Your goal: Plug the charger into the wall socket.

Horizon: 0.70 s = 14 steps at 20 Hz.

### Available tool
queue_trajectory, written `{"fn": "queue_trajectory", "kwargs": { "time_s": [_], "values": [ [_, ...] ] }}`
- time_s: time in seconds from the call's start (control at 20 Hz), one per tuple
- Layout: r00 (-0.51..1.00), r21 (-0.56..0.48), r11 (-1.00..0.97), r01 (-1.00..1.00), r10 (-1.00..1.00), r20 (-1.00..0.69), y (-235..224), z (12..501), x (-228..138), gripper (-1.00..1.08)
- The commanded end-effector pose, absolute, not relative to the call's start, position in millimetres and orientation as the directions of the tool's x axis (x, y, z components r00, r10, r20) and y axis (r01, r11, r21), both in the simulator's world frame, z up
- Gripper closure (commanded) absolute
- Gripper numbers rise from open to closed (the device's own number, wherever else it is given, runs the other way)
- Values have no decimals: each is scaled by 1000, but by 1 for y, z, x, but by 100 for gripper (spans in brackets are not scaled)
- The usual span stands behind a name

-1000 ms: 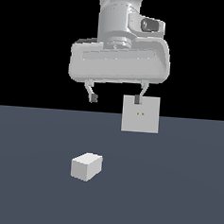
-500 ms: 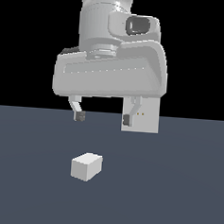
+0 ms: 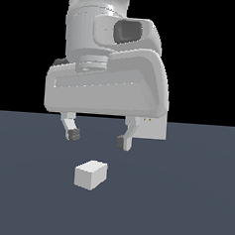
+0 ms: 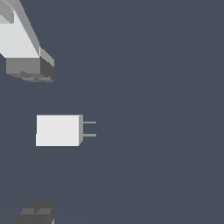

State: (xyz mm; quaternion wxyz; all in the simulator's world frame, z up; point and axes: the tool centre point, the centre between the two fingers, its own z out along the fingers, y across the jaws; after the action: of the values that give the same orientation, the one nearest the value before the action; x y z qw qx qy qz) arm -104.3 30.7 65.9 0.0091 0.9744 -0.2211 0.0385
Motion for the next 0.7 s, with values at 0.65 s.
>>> {"fn": "queue_trajectory", "kwargs": {
  "time_s": [0.65],
  "values": [
    [892, 0, -895, -446, -445, 83, 34, 53, -107, -92]
  ]
}}
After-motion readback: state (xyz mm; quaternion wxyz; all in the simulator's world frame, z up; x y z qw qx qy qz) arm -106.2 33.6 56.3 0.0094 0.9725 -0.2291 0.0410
